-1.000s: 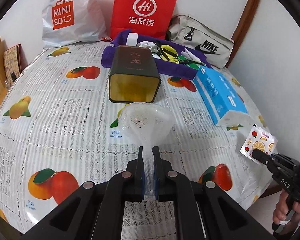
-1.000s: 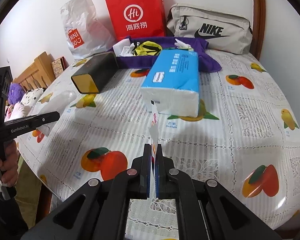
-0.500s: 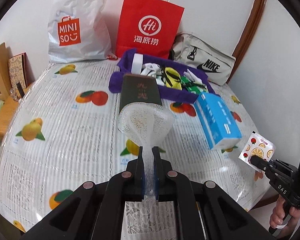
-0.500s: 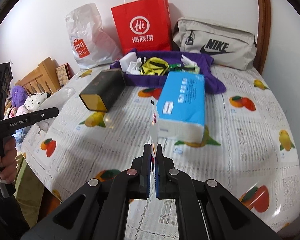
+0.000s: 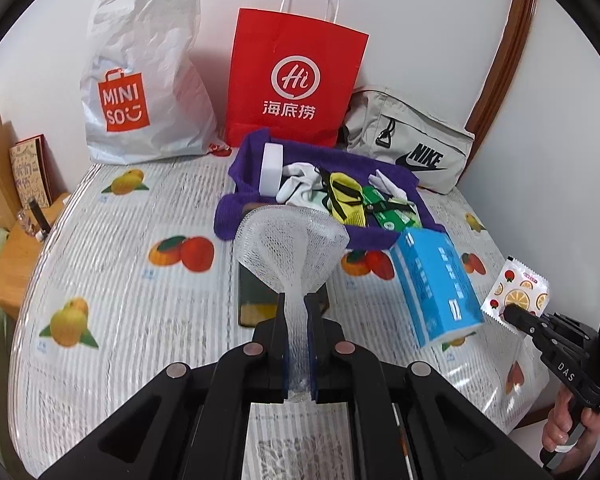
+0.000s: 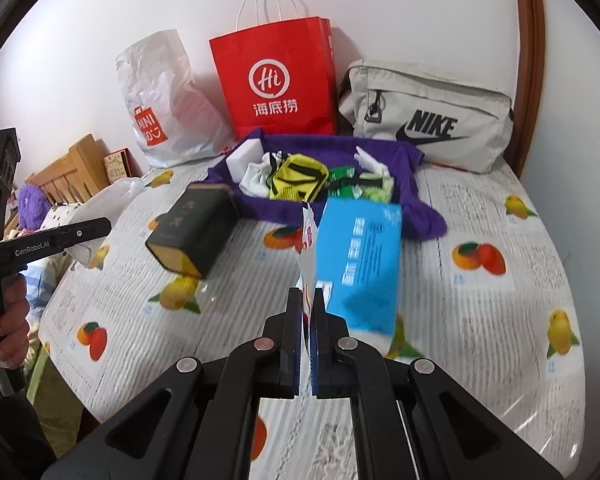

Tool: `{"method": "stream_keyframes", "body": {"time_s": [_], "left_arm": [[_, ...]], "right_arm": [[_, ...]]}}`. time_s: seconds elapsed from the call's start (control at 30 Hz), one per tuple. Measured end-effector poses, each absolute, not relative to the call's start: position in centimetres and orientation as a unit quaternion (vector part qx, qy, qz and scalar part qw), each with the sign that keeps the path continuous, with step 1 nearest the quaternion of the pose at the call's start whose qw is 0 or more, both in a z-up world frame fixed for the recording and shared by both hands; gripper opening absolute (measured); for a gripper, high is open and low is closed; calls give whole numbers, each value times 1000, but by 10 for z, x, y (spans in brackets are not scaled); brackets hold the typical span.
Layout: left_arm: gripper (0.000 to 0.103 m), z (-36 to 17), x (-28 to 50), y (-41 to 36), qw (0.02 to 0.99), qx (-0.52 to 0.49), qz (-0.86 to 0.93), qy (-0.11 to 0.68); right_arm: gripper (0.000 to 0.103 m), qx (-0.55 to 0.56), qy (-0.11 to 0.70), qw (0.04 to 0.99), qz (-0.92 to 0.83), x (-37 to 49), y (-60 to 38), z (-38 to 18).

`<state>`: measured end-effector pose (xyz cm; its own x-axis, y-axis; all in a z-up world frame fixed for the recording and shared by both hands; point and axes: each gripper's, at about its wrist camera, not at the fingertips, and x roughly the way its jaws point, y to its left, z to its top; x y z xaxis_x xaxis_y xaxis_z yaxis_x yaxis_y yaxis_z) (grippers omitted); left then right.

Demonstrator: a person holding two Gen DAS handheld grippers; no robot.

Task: Organize soft objects
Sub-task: 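Carry the mesh pouch and orange-print sachet over the purple towel with both tools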

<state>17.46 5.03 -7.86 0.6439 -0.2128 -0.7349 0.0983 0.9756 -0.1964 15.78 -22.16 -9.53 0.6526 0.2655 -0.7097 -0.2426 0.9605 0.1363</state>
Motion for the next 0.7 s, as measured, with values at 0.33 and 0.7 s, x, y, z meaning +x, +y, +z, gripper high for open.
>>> {"method": "stream_keyframes", "body": {"time_s": [0.33, 0.7], "left_arm": [[7, -76, 211, 46, 901, -64, -84, 421], [7, -82, 263, 40, 894, -57, -85, 436]], "right_arm": [[4, -1, 391, 911, 134, 209, -219, -87], [4, 17, 399, 906, 140, 277, -222, -95]]}}
